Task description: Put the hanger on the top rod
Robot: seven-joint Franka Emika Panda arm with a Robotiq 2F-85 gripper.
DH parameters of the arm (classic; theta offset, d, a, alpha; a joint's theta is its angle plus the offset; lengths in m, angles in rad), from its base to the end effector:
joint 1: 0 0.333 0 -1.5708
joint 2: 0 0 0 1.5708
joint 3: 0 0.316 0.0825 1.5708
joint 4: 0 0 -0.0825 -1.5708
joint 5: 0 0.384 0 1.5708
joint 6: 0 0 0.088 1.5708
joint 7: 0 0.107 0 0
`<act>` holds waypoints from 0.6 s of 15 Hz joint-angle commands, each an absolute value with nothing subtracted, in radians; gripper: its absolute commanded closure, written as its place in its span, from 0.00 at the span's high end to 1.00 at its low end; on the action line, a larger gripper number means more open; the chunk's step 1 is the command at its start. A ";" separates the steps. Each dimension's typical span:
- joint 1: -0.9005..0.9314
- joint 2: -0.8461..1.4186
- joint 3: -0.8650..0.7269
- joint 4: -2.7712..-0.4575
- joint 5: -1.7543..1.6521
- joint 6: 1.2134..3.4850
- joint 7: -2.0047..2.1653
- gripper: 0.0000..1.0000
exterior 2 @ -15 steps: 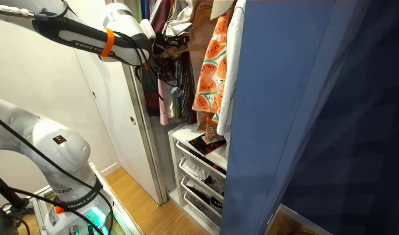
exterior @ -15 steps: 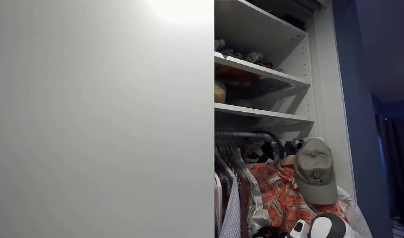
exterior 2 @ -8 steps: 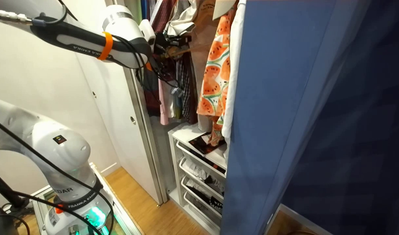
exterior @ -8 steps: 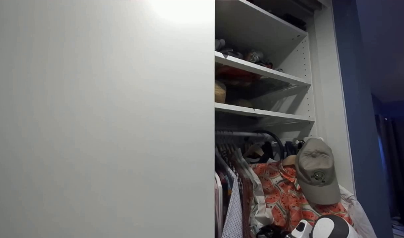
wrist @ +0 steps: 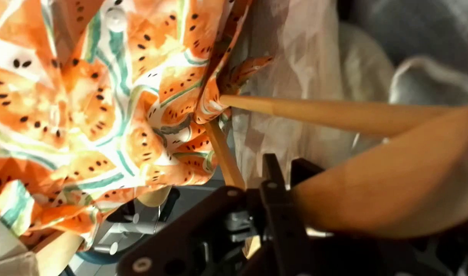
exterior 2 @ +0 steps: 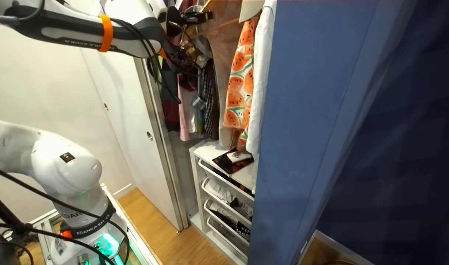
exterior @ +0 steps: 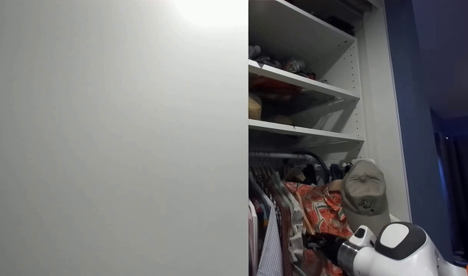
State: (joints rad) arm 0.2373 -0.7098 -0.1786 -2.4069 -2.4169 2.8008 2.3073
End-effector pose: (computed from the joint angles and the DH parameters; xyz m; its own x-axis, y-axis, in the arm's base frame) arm 0.3730 0.0374 0.6073 -0.0949 0.0103 0.9954 -0.1356 -0.9908 -0.0026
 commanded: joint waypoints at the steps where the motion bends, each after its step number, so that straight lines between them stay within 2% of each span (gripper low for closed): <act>1: 0.229 -0.722 -0.190 -2.387 -2.417 2.827 2.301 0.16; 2: 0.222 -0.731 -0.195 -2.375 -2.417 2.842 2.298 0.16; 3: 0.220 -0.738 -0.197 -2.371 -2.417 2.846 2.296 0.04; 6: 0.197 -0.716 -0.220 -2.315 -2.402 2.905 2.256 0.04; 9: 0.163 -0.665 -0.264 -2.185 -2.381 3.064 2.177 0.04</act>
